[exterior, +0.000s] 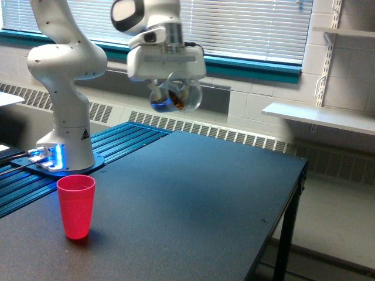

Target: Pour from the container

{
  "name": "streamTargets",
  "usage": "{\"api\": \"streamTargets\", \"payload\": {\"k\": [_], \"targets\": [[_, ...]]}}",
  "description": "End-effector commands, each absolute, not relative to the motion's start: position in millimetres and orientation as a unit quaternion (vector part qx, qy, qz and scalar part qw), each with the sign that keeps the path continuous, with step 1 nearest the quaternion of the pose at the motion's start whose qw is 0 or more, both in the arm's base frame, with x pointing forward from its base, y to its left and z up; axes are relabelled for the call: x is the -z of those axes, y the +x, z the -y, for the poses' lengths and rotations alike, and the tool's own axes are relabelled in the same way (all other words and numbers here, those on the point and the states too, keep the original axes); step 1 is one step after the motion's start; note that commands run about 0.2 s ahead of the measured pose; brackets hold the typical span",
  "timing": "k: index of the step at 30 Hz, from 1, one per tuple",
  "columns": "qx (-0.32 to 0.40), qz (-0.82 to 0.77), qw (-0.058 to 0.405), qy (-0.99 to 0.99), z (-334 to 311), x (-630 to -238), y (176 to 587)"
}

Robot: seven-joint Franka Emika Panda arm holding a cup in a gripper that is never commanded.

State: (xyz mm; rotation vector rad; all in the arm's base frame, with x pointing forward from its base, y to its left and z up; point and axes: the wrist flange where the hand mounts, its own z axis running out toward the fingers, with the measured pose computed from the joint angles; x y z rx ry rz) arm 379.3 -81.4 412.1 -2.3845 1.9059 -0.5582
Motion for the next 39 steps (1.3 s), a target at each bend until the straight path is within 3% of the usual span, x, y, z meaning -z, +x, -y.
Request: {"api": "streamTargets", "payload": {"k": [1,21,39], "targets": [[0.171,-0.670,0.030,-0.722,90,-405,359],[0.141,-0.788,0.063,-0.596,131,-375,301],[0.107,-0.796,0.080,-0.590,170,-348,264]]}}
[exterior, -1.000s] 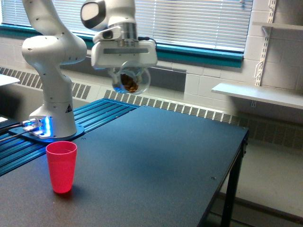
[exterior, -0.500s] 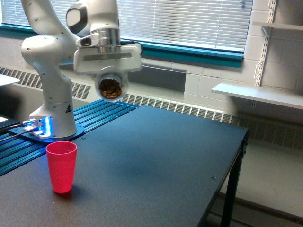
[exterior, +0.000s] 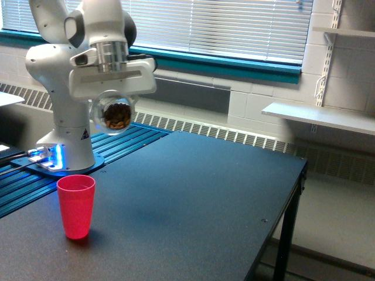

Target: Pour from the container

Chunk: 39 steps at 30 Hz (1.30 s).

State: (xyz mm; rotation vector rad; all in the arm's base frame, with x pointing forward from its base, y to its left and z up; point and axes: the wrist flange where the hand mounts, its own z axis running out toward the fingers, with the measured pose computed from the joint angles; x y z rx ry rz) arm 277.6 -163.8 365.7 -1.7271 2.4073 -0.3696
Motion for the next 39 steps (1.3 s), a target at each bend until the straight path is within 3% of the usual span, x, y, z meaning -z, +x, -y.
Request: {"api": "streamTargets", "payload": {"k": [1,39], "targets": [[0.105,-0.796,0.081,-0.590,172,-346,263],[0.055,-0.787,0.106,-0.605,222,-296,252]]}}
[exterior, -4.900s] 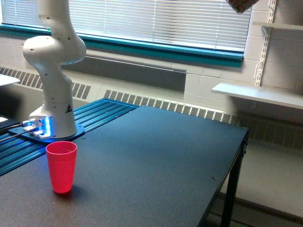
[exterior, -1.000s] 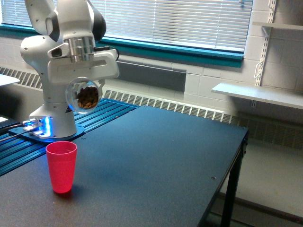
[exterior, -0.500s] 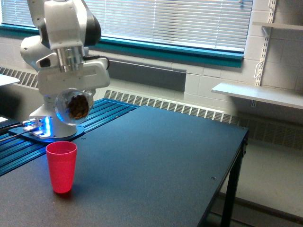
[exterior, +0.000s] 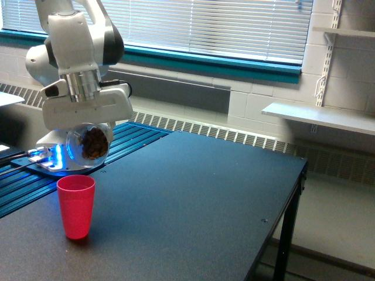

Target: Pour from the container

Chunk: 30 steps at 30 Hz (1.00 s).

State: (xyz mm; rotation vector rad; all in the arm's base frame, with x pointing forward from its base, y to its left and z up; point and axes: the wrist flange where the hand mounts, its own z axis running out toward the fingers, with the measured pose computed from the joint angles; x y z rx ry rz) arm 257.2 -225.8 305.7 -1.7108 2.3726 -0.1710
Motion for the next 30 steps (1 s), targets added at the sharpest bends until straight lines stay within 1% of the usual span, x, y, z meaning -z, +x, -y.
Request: {"api": "streamTargets", "payload": {"k": [1,21,30], "targets": [[0.054,-0.788,0.106,-0.604,223,-295,251],[0.045,-0.810,0.101,-0.576,240,-283,227],[0.032,-0.810,0.096,-0.578,247,-279,225]]}}
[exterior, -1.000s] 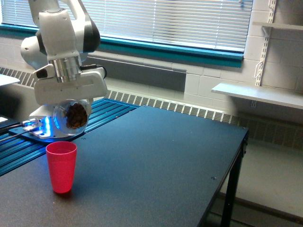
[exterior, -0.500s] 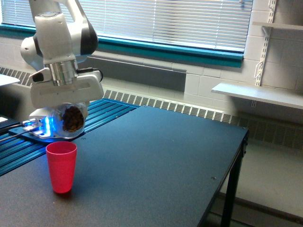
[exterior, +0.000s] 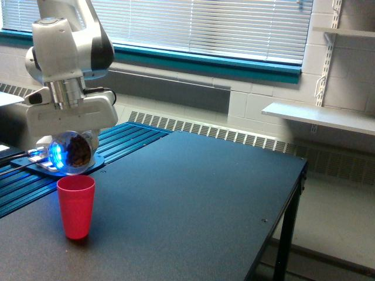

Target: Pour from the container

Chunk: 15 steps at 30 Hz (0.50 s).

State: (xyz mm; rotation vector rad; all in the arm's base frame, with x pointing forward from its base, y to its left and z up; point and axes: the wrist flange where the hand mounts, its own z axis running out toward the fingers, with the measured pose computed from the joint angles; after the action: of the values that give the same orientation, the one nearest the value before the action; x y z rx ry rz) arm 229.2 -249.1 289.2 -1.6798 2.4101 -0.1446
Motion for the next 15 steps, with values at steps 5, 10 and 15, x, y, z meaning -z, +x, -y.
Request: {"api": "streamTargets", "payload": {"k": [5,10,15], "targets": [[0.022,-0.808,0.097,-0.581,248,-277,230],[0.005,-0.809,0.094,-0.581,251,-276,236],[-0.005,-0.805,0.091,-0.586,252,-275,242]]}}
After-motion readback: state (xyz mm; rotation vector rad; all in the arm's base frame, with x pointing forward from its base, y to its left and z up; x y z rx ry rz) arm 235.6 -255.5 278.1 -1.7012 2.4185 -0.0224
